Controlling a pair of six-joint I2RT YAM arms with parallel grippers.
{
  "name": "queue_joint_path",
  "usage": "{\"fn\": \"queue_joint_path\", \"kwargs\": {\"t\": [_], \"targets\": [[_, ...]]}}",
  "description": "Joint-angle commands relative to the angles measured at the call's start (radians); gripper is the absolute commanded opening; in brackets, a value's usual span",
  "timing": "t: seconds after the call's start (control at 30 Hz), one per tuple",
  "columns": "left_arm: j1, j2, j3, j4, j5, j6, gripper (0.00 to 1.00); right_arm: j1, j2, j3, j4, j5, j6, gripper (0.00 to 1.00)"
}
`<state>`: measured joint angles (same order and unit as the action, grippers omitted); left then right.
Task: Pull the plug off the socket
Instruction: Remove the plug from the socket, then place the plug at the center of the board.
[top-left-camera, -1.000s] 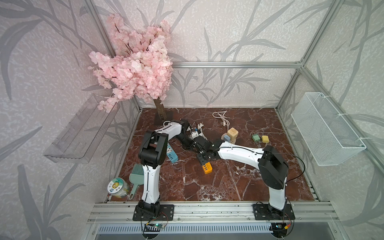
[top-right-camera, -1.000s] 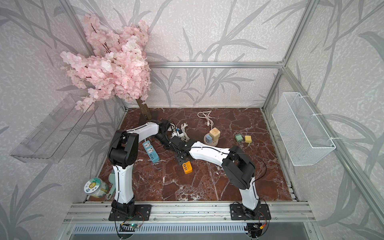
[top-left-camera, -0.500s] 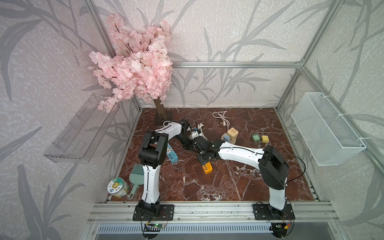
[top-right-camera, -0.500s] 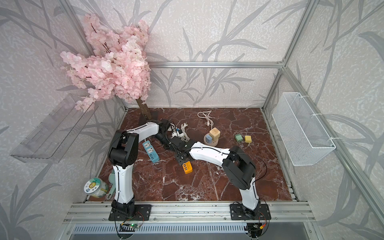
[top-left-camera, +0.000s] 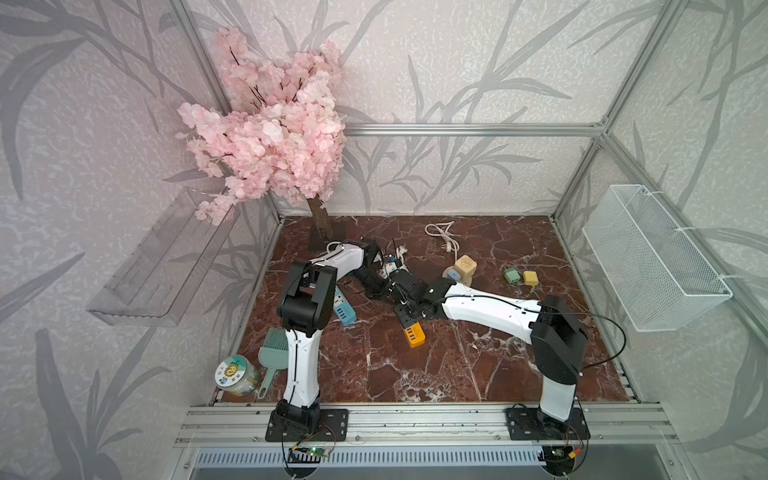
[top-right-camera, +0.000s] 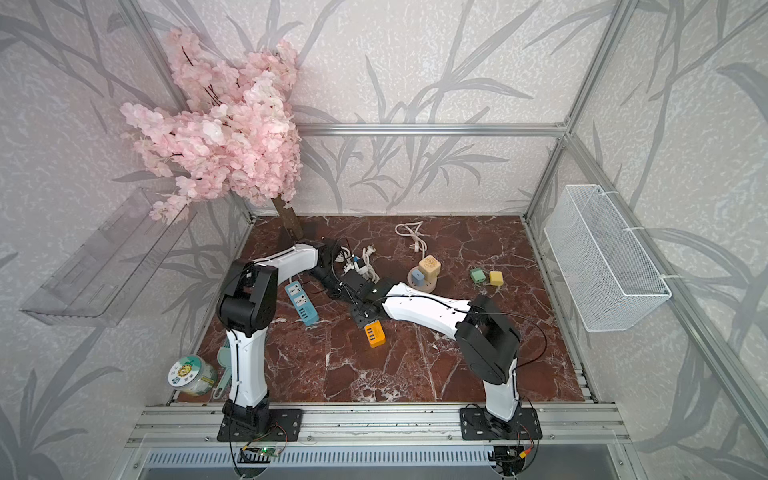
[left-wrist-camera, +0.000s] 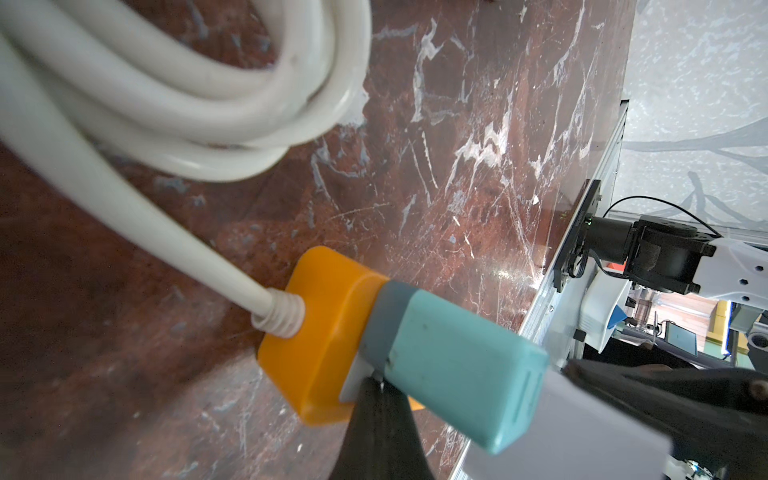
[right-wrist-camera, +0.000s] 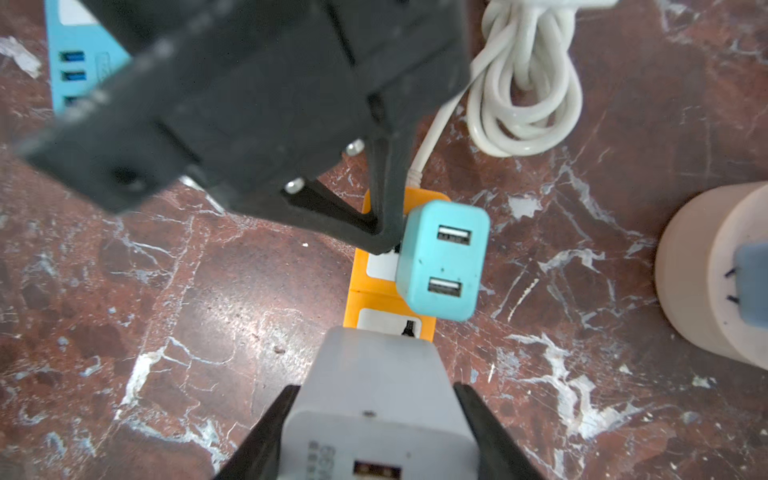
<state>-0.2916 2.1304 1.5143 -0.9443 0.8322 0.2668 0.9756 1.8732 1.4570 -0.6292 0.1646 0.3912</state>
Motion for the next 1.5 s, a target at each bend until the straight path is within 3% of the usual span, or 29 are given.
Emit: {"fn": "queue_joint_path", "kwargs": {"t": [0.0, 0.4, 0.67, 0.8, 0.93, 1.0, 1.2, 1.33, 1.47], "targets": [[-0.001, 0.053, -0.003, 0.013, -0.092, 0.002, 0.00, 0.006, -0.043, 0.026, -0.006, 0.024, -0.006, 0.31], [-0.001, 0.051, -0.005, 0.013, -0.091, 0.003, 0.00, -0.001, -0.160, -0.019, -0.007, 0.030, 0.026, 0.23], [-0.001, 0.051, -0.005, 0.013, -0.092, 0.003, 0.00, -0.098, -0.343, -0.130, -0.093, -0.016, 0.049, 0.22], [-0.001, 0.051, -0.005, 0.014, -0.092, 0.003, 0.00, -0.216, -0.462, -0.212, -0.174, -0.043, 0.032, 0.21], [-0.001, 0.051, -0.005, 0.013, -0.091, 0.003, 0.00, -0.411, -0.565, -0.299, -0.242, -0.123, -0.018, 0.21], [-0.001, 0.051, -0.005, 0.013, -0.091, 0.003, 0.00, -0.490, -0.573, -0.309, -0.299, -0.101, -0.062, 0.21], [-0.001, 0.052, -0.003, 0.013, -0.090, 0.003, 0.00, -0.704, -0.520, -0.301, -0.392, -0.059, -0.159, 0.22], [-0.001, 0.052, -0.003, 0.013, -0.090, 0.003, 0.00, -0.802, -0.433, -0.279, -0.417, 0.035, -0.194, 0.22], [-0.001, 0.053, -0.002, 0.013, -0.090, 0.003, 0.00, -0.896, -0.340, -0.256, -0.407, 0.047, -0.207, 0.22]]}}
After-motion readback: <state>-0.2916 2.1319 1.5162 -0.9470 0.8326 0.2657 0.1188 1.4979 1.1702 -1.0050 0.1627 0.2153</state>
